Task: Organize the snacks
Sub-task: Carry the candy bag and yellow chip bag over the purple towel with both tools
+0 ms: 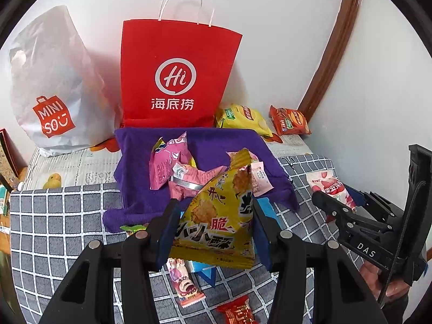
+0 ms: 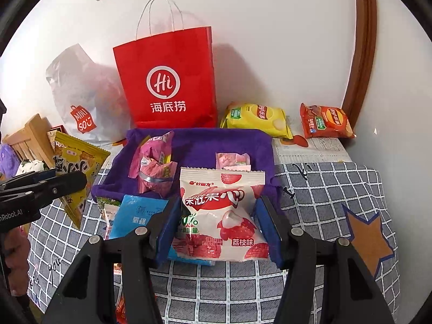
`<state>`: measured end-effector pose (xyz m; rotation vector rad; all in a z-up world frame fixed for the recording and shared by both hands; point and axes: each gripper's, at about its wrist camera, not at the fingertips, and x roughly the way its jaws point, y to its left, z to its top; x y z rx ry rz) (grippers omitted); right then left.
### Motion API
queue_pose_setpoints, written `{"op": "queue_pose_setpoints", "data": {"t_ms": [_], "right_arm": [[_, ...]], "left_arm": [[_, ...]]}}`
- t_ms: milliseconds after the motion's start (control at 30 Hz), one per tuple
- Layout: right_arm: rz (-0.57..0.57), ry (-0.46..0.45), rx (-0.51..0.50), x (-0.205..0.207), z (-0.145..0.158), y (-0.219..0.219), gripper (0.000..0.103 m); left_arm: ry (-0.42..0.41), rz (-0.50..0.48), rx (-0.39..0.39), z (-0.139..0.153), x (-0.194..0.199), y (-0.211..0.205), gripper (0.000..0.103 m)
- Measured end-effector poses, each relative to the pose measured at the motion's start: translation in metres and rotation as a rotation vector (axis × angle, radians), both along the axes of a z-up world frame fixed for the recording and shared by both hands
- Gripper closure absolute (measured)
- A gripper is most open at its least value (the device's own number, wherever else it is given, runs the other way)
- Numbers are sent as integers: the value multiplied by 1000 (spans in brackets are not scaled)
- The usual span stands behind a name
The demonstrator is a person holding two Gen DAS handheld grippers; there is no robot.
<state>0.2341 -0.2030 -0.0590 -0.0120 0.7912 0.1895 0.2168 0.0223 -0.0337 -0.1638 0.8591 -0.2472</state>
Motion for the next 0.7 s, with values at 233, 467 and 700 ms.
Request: {"op": "queue_pose_setpoints", "data": {"t_ms": [233,467,700], "right_arm": [[0,15,0,14,-2,-1,46],[3,14,-3,25,-6,-2,46],[-8,10,-3,41,-8,-7,46]], "left_arm": [[6,0,-5,-2,9,0,54],[18,-2,-2,-8,26,-1,54],[22,12,0,-14,41,8,54]]}}
